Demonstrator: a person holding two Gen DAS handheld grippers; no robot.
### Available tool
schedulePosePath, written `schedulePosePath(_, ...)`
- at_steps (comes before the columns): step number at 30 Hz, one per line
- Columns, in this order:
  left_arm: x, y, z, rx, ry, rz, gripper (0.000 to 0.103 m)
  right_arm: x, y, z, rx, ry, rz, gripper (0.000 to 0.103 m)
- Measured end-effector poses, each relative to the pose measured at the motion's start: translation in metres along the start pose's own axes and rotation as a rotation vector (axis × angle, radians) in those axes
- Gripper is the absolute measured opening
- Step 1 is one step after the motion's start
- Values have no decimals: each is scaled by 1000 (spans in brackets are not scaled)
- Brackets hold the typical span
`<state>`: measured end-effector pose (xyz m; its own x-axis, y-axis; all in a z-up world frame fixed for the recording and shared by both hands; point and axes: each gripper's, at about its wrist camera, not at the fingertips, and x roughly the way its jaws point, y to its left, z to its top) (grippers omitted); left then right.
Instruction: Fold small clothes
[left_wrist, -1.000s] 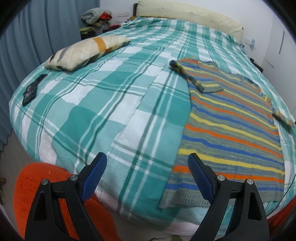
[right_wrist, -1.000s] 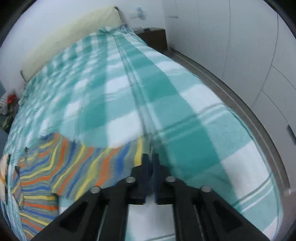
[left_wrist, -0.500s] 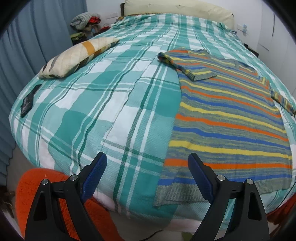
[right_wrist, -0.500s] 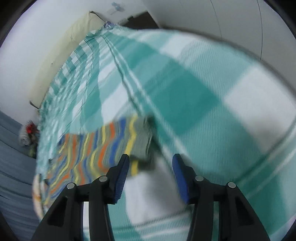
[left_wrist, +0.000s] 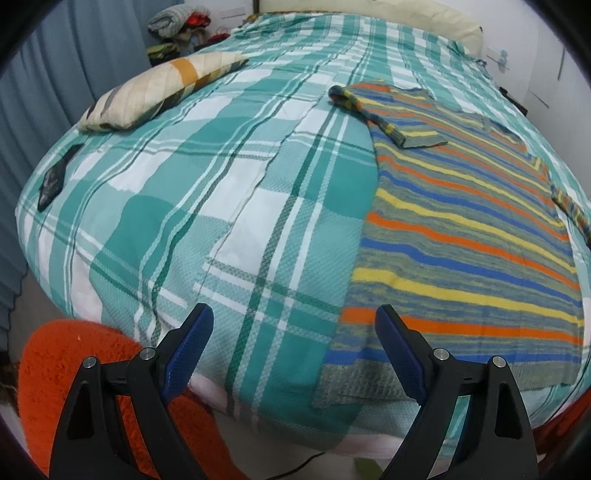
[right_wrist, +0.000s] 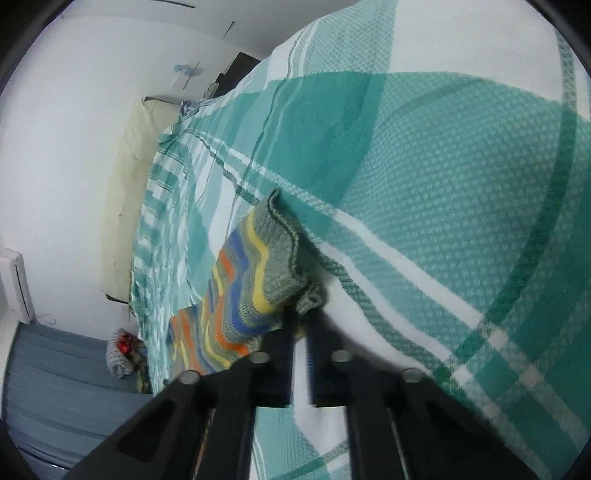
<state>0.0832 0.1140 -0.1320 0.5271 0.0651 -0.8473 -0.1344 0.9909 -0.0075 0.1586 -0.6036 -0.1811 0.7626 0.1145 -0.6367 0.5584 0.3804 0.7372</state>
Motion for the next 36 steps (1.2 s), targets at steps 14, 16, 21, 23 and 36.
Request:
schedulePosePath(14,-21,4,3,39,-20,-1,90,-17,32,-12,-256,-37,-344,3)
schedulePosePath(16,-44,6,12,76,-57,-17,90,-25,27,-11,-283,-13,-325,11)
schedulePosePath(21,-111,-4,70,181,-285,-85,97,-70,44,-37,-506,-86,-429,71)
schedulePosePath(23,-121,-23,100,234,-365,-148,100,-95,52,-60,-620,-116,-423,72)
schedulePosePath(36,84,-180,140,860,-124,-60,74,-135,69,-224,-787,72,-125,72)
